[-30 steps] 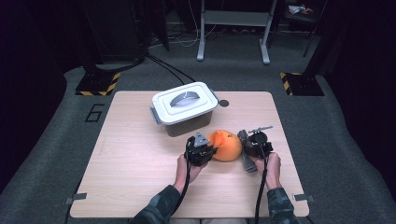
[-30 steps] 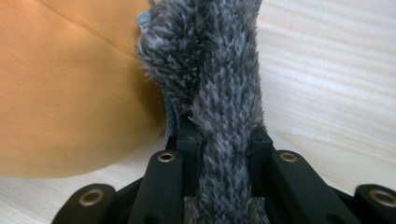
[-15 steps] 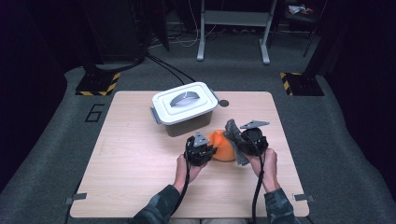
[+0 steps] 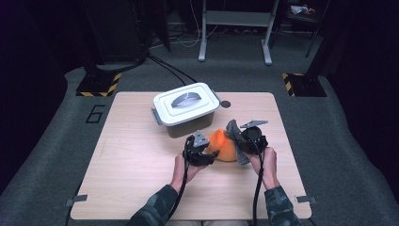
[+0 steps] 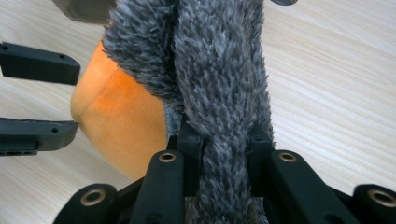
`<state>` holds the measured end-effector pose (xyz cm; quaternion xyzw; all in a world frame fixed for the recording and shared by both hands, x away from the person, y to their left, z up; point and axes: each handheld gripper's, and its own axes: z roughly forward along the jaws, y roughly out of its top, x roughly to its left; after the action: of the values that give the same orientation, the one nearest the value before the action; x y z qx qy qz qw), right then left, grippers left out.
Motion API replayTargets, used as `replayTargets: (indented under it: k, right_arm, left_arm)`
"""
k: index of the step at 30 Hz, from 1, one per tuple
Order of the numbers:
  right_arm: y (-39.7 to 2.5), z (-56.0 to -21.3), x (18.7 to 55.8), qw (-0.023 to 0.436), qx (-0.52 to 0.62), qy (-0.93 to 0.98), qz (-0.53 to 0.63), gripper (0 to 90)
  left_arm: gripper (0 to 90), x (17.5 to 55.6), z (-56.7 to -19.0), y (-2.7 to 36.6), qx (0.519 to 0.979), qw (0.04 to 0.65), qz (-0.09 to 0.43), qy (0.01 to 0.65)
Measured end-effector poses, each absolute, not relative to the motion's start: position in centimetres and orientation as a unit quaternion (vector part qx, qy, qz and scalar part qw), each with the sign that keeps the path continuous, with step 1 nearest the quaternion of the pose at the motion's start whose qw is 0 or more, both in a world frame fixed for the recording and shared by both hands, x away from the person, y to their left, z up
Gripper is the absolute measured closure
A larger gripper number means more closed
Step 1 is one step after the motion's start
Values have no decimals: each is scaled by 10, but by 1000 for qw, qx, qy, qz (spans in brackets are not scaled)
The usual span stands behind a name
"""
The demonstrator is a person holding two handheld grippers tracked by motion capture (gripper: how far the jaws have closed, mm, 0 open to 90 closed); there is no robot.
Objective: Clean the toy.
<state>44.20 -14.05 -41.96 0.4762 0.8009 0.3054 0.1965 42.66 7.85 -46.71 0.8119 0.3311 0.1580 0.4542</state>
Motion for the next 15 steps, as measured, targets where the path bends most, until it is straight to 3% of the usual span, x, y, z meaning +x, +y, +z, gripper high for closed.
replayTargets:
  k: [6, 9, 10, 12, 15]
  right_arm:
    - [-143, -421, 445, 193, 477, 800, 310, 744]
    - [-144, -421, 445, 193, 480, 798, 311, 744]
    - [-146, -422, 446, 191, 482, 795, 315, 744]
    - [-148, -421, 445, 189, 482, 792, 322, 743]
    - [-150, -419, 443, 189, 486, 786, 332, 742]
  left_arm:
    - [378, 432, -473, 68, 833, 427, 168, 309]
    - [494, 430, -474, 64, 833, 424, 181, 307]
    - [607, 430, -474, 64, 832, 422, 183, 311]
    - [704, 430, -475, 64, 832, 421, 182, 312]
    - [773, 429, -474, 65, 826, 430, 178, 318]
